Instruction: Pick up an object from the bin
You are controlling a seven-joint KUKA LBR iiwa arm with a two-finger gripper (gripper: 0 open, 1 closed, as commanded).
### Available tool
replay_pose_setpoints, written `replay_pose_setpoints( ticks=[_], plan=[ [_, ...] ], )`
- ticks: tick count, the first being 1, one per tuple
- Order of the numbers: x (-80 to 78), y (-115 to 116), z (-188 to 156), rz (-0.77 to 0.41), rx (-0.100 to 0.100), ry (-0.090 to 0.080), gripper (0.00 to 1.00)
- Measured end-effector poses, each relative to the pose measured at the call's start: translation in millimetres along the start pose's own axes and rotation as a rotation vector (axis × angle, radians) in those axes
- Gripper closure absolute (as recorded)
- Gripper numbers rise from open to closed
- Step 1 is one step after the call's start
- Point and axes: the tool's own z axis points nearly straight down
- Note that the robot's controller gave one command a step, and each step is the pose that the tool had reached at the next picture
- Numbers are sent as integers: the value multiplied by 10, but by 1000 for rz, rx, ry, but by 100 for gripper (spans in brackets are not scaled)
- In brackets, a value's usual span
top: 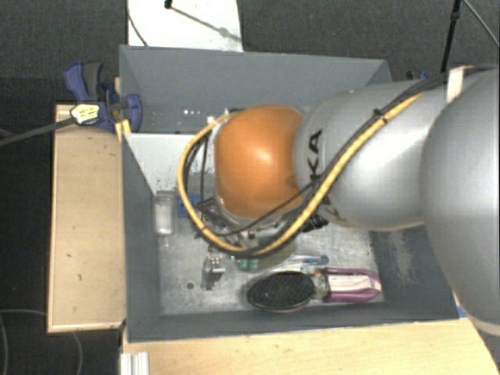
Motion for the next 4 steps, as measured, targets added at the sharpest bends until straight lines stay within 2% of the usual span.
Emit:
replay_pose_setpoints(
  ticks=[1, 2, 3, 4],
  plan=[
    [-23, -10, -37, 6, -2, -7, 100],
    [-23, -11, -37, 10, -2, -7, 0],
    [-573, -850, 689, -286, 3, -4, 0],
    [-244, -1754, 1037, -51, -4, -26, 0]
  ],
)
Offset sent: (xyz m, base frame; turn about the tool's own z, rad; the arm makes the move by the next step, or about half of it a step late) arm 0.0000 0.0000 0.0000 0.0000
